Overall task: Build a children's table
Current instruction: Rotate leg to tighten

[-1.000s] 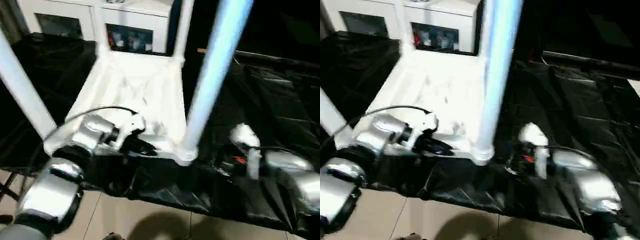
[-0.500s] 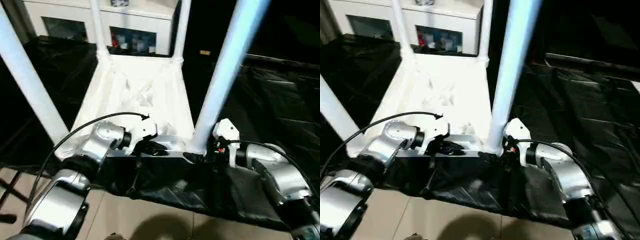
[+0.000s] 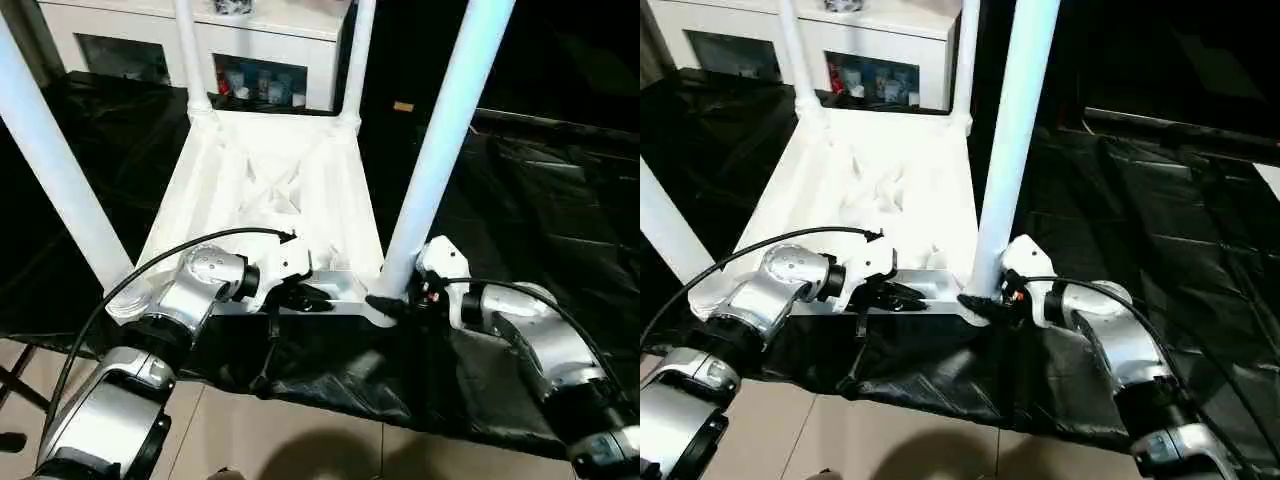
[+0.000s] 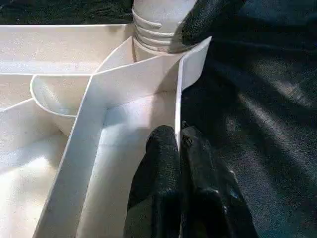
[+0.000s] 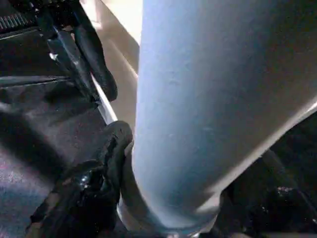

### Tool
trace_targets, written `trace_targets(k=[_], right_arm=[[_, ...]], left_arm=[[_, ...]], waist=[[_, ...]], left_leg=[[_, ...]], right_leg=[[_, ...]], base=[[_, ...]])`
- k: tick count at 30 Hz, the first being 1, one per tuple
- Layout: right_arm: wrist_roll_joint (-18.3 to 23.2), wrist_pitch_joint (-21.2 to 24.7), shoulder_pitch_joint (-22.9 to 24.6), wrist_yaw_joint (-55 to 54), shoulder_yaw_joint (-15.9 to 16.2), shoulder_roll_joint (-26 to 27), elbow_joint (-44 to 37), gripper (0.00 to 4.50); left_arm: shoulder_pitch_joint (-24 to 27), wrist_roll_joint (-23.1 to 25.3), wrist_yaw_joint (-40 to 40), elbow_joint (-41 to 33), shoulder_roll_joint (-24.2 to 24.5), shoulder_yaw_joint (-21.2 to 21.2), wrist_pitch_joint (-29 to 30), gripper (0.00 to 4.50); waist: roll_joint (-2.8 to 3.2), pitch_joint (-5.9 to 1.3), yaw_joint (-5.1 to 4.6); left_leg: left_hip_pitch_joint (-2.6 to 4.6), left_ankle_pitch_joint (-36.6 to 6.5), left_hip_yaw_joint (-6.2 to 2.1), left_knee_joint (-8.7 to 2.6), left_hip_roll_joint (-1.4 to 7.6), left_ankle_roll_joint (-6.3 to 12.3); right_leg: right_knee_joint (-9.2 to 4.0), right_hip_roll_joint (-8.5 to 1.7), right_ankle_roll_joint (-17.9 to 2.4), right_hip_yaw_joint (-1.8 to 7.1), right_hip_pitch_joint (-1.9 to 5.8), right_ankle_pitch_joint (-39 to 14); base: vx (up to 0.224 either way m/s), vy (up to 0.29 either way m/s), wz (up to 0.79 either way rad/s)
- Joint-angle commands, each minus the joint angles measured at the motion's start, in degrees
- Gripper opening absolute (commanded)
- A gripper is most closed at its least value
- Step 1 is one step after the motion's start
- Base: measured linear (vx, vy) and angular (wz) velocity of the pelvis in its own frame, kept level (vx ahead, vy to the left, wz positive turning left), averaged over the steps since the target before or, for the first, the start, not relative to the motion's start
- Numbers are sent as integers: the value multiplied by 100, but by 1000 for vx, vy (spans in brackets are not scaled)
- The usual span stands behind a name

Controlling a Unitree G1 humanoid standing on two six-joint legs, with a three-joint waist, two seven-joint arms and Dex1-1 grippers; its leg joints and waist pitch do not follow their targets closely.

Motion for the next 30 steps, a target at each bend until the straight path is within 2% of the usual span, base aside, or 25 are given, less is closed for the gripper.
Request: trace_targets(k=[1,6,7,9,10,14,15,17,18,20,22,23,24,25,26,27,30], right_arm=[[-112,-132,-82,-48,97,80,179,268],[-142,-225,-69,-160,104,172,346,257],[-144,-235,-59,-177,101,180,360,256],[-144,-236,-41,-235,66,229,413,256],[-159,-230,-29,-379,3,306,494,256],[-255,-180,12,-1045,-140,561,693,256],[-250,-118,27,-1288,-206,686,749,256],[-111,51,-18,-2156,-486,1269,1044,256],[-97,47,-68,-2437,-543,1467,1172,256],[-130,10,-187,-2857,-586,1732,1406,253],[-249,-81,-434,-3415,-588,2069,1771,253],[-250,-134,-555,-3561,-606,2224,1913,253],[-241,-168,-622,-3616,-619,2308,1985,253],[-207,-353,-713,-3550,-626,2470,2009,253],[-207,-353,-713,-3550,-626,2470,2009,253],[-195,-461,-725,-3420,-601,2492,1973,287],[-188,-602,-664,-3107,-587,2451,1789,322]], left_arm=[[148,181,304,127,2,-37,186,0],[126,169,352,134,-10,-1,245,0],[120,160,376,133,-18,15,268,0],[107,151,456,141,-35,46,286,0],[97,135,594,124,-83,87,360,0],[62,201,1066,68,-305,103,591,0],[47,216,1236,53,-421,106,683,0],[-61,231,1900,150,-949,145,971,0],[-119,250,2142,233,-1128,154,1024,0],[-209,302,2430,370,-1355,150,1077,0],[-333,390,2706,566,-1596,95,1093,0],[-379,425,2790,638,-1675,67,1069,0],[-402,443,2828,672,-1711,52,1050,0],[-416,552,2848,678,-1713,-35,969,0],[-416,552,2848,678,-1713,-35,969,0],[-389,566,2810,643,-1673,-46,945,0],[-307,579,2662,532,-1540,-40,919,0]], waist=[[-20,-314,-10],[-11,-300,-72],[11,-296,-79],[-4,-297,-90],[24,-300,-91],[14,-294,-122],[7,-296,-127],[9,-283,-140],[45,-287,-148],[19,-281,-172],[68,-265,-218],[60,-270,-254],[62,-286,-258],[75,-301,-262],[76,-304,-263],[113,-295,-262],[89,-300,-263]], left_leg=[[-3,-1128,17,-401,45,194],[3,-1322,10,-406,34,160],[-1,-1338,4,-413,35,159],[1,-1367,3,-413,33,163],[4,-1378,0,-414,35,157],[5,-1437,-3,-426,39,97],[7,-1427,-2,-424,36,89],[27,-1497,-1,-424,24,61],[36,-1508,2,-417,16,58],[32,-1579,-15,-431,3,66],[61,-1751,-20,-431,-21,59],[63,-1836,-29,-425,-31,50],[80,-1849,-36,-426,-36,62],[50,-1775,-49,-469,-12,121],[42,-1758,-49,-479,-7,133],[40,-1783,-58,-492,-4,135],[64,-1905,-46,-489,0,161]], right_leg=[[-541,-407,-861,263,272,-1731],[-586,-403,-820,257,258,-2044],[-590,-404,-800,257,257,-2102],[-601,-400,-777,257,252,-2169],[-601,-403,-780,258,249,-2175],[-611,-398,-801,253,237,-2210],[-609,-398,-804,252,236,-2209],[-638,-393,-773,241,210,-2383],[-647,-395,-761,247,206,-2428],[-678,-384,-663,225,216,-2606],[-711,-380,-609,213,179,-2856],[-745,-389,-527,205,165,-3066],[-762,-393,-499,197,178,-3101],[-753,-395,-509,194,225,-2822],[-749,-393,-517,195,231,-2736],[-739,-383,-534,191,232,-2673],[-741,-390,-619,206,220,-2597]], base=[[0,0,0],[0,0,0],[0,0,0],[0,0,0],[0,0,0],[0,0,0],[0,0,0],[0,0,0],[0,0,0],[0,0,0],[0,0,0],[0,0,0],[0,0,0],[0,0,0],[0,0,0],[0,0,0],[0,0,0]])
